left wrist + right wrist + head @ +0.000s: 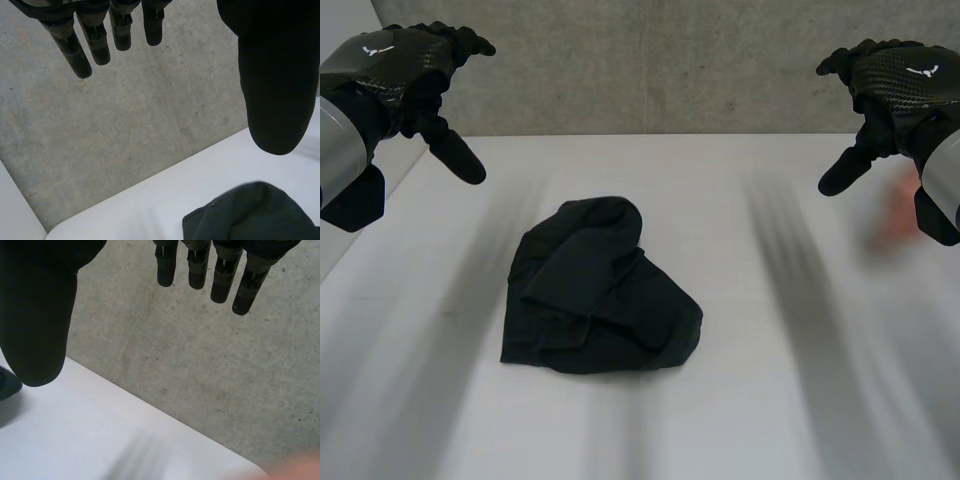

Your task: Fold the shorts.

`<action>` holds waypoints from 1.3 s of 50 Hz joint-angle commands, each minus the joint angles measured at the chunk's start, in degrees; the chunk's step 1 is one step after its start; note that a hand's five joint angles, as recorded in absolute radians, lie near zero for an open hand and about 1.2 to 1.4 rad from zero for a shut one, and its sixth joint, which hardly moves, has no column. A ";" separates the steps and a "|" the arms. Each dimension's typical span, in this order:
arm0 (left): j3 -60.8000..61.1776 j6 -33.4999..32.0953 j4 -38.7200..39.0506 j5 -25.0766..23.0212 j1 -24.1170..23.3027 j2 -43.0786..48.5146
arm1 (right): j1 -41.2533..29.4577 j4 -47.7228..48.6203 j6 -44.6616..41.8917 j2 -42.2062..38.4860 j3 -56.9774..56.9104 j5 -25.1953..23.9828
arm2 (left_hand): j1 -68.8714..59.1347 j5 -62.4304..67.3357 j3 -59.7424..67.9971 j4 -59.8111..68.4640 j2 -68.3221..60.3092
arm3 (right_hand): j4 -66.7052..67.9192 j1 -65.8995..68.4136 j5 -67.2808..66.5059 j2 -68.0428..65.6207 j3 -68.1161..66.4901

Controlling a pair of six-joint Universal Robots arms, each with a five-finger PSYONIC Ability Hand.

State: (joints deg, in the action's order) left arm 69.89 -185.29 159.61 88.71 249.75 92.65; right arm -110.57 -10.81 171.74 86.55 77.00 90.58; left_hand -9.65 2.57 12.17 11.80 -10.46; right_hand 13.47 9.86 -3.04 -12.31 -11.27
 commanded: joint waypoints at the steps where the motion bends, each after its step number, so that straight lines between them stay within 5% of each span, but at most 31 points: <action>1: -0.02 -0.24 0.00 -0.20 0.04 1.39 | -0.17 0.00 0.00 -0.25 0.17 -0.05 | -0.35 -2.57 -2.17 -1.80 0.46 | -3.47 0.14 3.04 2.31 1.27; 11: -0.89 -1.03 1.49 -0.38 0.30 8.94 | -0.26 1.66 -0.52 -0.68 1.22 -0.05 | -2.75 -0.17 0.23 0.60 -1.93 | -3.47 0.14 3.04 2.31 1.27; 23: -2.21 -11.93 16.61 -0.82 2.94 28.09 | -0.26 3.86 -3.33 -1.65 5.96 -3.13 | -11.66 8.74 9.14 9.51 -10.84 | -3.47 0.14 3.04 2.31 1.27; 39: -15.66 -12.37 16.96 -4.07 3.55 48.32 | 0.45 10.98 -6.33 -7.10 15.11 -6.65 | -14.52 11.60 12.00 12.37 -13.70 | -3.47 0.14 3.04 2.31 1.27; 49: -16.45 -12.81 16.61 -9.70 3.64 50.35 | 0.53 11.60 -6.41 -8.16 15.55 -6.56 | -41.88 38.96 39.36 39.73 -41.07 | -3.47 0.14 3.04 2.31 1.27; 51: -16.89 -12.99 16.26 -8.65 3.73 50.52 | 0.53 11.60 -6.41 -8.16 15.55 -6.47 | -70.15 67.23 67.63 68.00 -69.34 | -3.47 0.14 3.04 2.31 1.27; 54: -17.77 -13.69 16.44 -6.11 3.82 49.82 | 0.53 11.60 -6.41 -8.24 15.55 -6.47 | -70.35 67.43 67.83 68.20 -69.54 | -3.47 0.14 3.04 2.31 1.27; 60: -19.53 -15.45 21.08 8.30 5.22 44.30 | 0.53 11.60 -6.41 -8.51 15.64 -6.47 | -70.35 67.43 67.83 68.20 -69.54 | -3.47 0.14 3.04 2.31 1.27; 65: -18.12 -15.19 28.38 11.75 6.45 36.91 | 0.27 11.60 -6.41 -8.60 15.73 -6.47 | -70.35 67.43 67.83 68.20 -69.54 | -3.47 0.14 3.04 2.31 1.27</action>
State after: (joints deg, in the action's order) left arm 50.74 -200.42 179.91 94.26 254.66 138.07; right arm -110.08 0.80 165.32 78.07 92.61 84.11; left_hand -64.33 54.62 67.51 68.27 -68.36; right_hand 13.47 9.86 -3.04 -12.31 -11.27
